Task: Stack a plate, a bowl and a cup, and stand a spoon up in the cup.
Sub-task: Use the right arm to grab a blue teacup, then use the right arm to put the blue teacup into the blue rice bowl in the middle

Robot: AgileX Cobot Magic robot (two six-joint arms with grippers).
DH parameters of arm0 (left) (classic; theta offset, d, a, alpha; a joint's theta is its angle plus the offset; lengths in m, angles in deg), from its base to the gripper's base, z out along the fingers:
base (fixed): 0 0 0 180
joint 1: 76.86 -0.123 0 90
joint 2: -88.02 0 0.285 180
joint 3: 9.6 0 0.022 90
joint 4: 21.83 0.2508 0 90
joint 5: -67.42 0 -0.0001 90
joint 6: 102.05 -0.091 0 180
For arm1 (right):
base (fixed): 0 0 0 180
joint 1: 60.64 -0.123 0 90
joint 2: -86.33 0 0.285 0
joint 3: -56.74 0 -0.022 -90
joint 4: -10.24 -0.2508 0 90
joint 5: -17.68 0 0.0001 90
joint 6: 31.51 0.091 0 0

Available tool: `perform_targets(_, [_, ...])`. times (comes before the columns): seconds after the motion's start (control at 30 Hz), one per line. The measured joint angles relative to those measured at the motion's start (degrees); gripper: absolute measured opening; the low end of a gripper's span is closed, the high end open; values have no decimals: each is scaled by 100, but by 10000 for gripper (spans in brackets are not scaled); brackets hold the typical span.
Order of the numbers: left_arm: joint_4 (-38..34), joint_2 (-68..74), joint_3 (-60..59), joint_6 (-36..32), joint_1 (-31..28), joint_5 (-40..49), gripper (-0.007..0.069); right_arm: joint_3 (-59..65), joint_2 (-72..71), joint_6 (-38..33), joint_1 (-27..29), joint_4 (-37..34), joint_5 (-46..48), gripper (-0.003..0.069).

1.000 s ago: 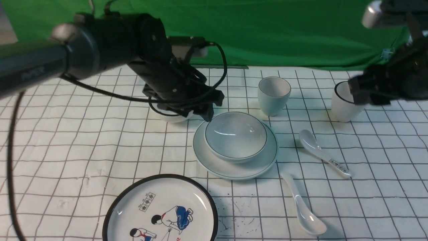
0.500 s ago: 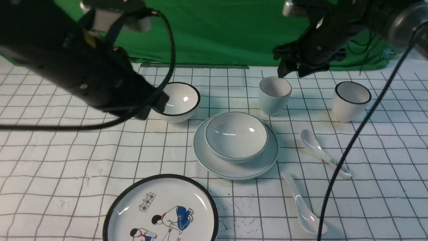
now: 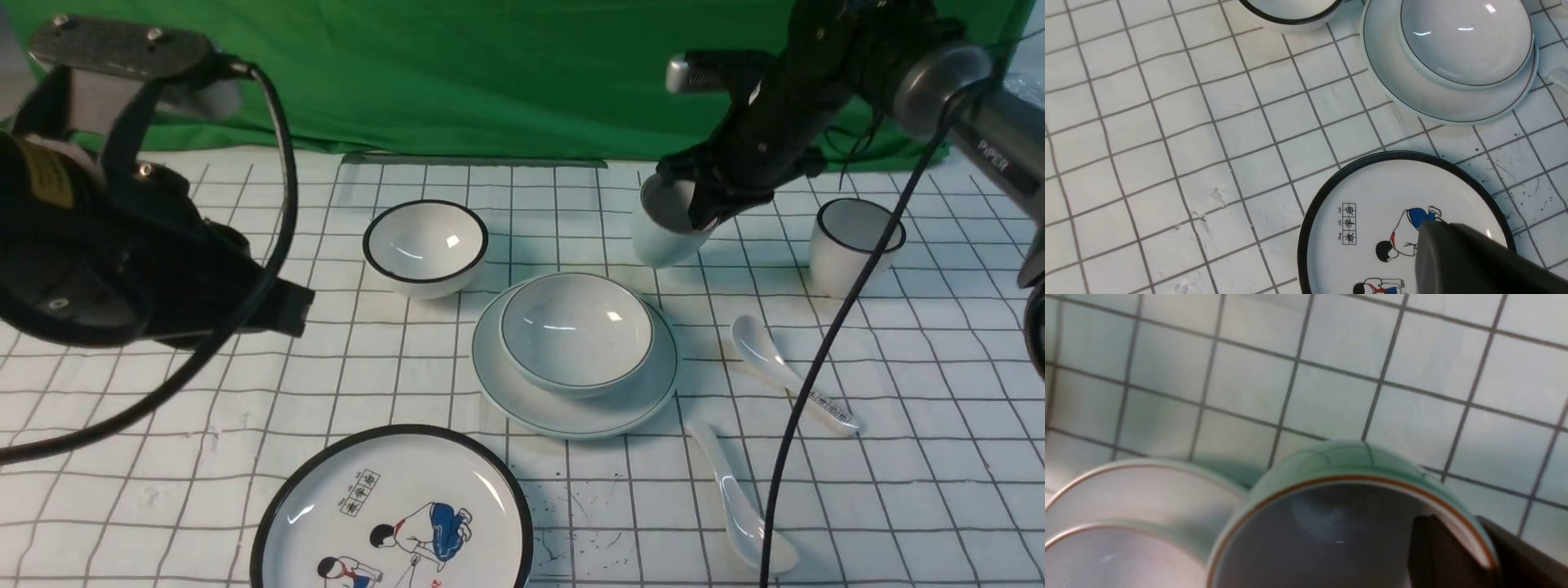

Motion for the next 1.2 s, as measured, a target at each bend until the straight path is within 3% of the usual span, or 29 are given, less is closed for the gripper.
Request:
perform_targets(0.17, [-6,5,-32,2,0,-195,0,-149,-646,-254,-121,-142,389,91])
perform_targets(0.5, [-6,9,-36,12,0,-350,1,983,-624,-541,-1299,11,384,91])
perform_targets(0.93, [-6,9,-36,12,0,-338,1,1056,-243,-381,-1342,185,277,101])
perform_targets(1.07, [-6,9,-36,12,0,-338,1,1056,-237,-349,-1342,180,167,190])
perform_targets(1.2, [-6,9,-36,12,0,-344,1,1031,-295,-327,-1342,175,365,414])
